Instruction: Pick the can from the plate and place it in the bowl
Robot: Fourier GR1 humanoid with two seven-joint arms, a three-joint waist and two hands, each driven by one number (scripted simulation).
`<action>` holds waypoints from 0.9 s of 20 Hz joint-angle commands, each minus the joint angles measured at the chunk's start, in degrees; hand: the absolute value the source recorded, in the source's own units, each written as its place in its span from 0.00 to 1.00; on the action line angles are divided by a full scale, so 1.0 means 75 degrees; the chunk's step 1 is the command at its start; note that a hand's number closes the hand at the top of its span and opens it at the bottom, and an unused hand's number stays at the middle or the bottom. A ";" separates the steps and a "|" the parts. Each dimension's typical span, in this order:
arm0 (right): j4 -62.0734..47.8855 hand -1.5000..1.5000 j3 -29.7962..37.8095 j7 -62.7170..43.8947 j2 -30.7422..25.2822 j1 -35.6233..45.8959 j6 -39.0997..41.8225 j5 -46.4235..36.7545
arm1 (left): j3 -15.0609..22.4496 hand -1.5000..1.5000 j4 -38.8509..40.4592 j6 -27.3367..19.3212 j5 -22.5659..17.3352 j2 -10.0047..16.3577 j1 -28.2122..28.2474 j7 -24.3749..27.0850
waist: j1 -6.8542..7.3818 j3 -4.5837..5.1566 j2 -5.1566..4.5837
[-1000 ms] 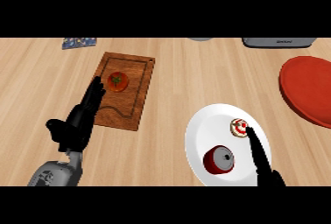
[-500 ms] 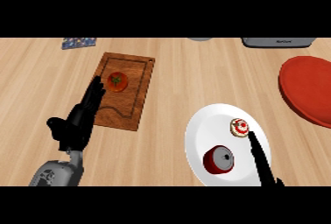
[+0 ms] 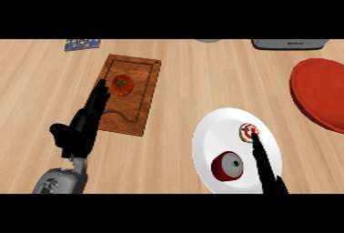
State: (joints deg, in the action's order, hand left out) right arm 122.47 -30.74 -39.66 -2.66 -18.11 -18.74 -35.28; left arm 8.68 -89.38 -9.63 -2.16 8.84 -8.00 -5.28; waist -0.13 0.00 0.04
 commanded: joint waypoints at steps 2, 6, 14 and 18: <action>-0.0904 0.00 0.0024 0.0647 0.0156 0.0021 -0.0458 0.0308 | -0.0317 0.50 0.0657 -0.0051 0.0132 -0.0259 -0.0628 -0.0074 | -0.0023 0.0000 -0.0007; -0.1836 0.00 0.0543 0.1521 0.0149 0.0306 -0.0814 0.0775 | -0.0138 0.50 0.0313 0.0135 0.0230 -0.0372 0.0049 0.0361 | 0.0010 -0.0001 -0.0005; -0.2689 0.00 0.0641 0.1056 -0.0191 0.0414 -0.0737 -0.0075 | -0.0325 0.50 -0.0293 0.0294 0.0260 -0.0172 -0.0069 -0.0337 | 0.0030 0.0000 0.0000; -0.2526 0.00 0.0745 0.0993 -0.0388 0.0352 -0.0473 0.0164 | -0.0789 0.50 0.0467 0.0611 0.0003 -0.0223 -0.0382 0.0037 | -0.0005 0.0001 -0.0006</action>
State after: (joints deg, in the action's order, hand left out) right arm 105.82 -27.41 -33.52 -3.93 -16.29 -23.51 -35.88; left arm 5.57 -88.32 -6.91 -0.47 6.63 -8.59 -4.87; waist -0.08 0.00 0.02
